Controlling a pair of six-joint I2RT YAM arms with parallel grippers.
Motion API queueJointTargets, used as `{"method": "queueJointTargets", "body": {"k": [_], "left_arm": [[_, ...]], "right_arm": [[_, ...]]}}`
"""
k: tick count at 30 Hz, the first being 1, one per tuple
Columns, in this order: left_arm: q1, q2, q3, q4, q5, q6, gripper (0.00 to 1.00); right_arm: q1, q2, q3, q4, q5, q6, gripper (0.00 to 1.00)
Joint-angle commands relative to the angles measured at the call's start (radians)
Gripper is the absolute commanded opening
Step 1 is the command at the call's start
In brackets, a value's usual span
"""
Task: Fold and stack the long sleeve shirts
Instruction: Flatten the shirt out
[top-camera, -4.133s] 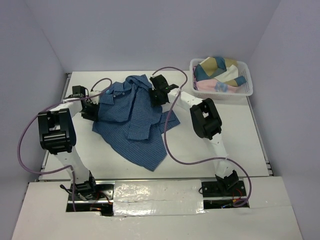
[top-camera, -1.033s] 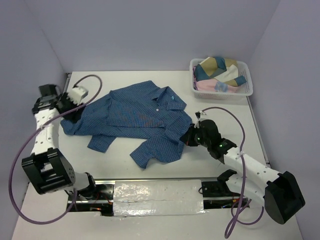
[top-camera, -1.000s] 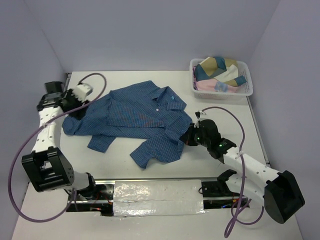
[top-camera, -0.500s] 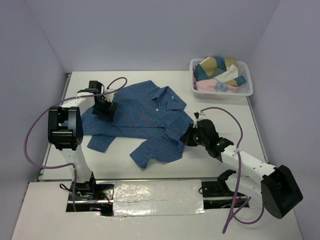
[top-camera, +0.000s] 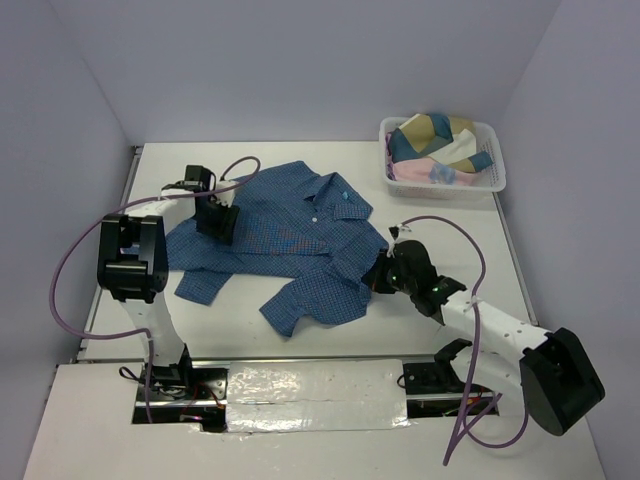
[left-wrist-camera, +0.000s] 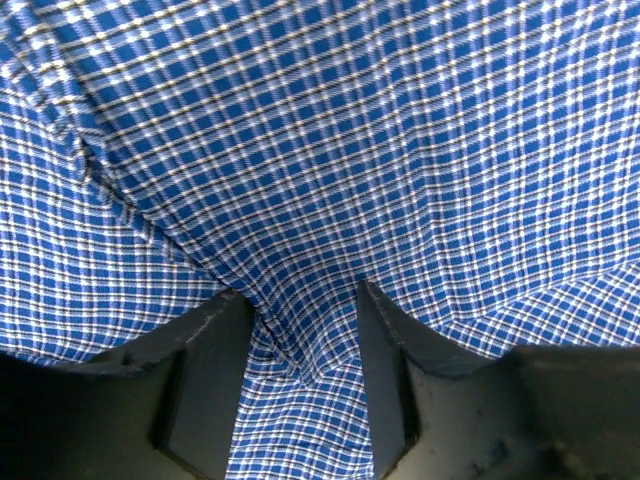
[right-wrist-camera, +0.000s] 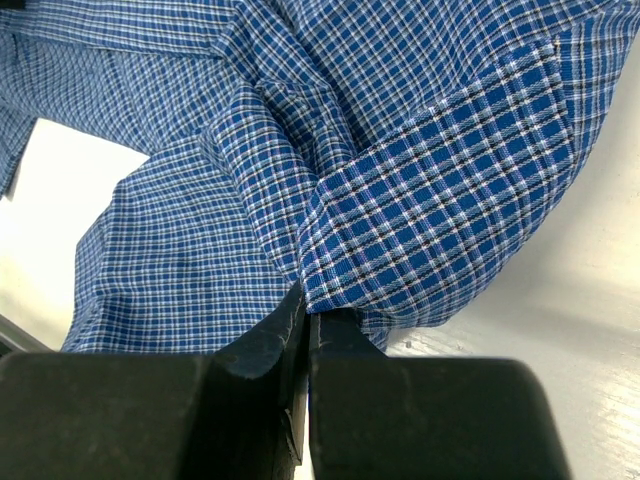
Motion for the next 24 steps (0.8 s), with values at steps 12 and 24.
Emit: {"method": "queueJointTargets", "body": {"k": [12,24], "left_arm": [[-0.007,-0.085,0.060,0.014,-0.012,-0.020,0.00],[0.301,0.000,1.272,-0.067,0.026,-0.230,0.00]], "right_arm": [[0.007,0.109,0.120,0.038,0.017,-0.069,0.00],[-0.214,0.708,1.838,-0.289,-0.113,-0.201,0.00]]}}
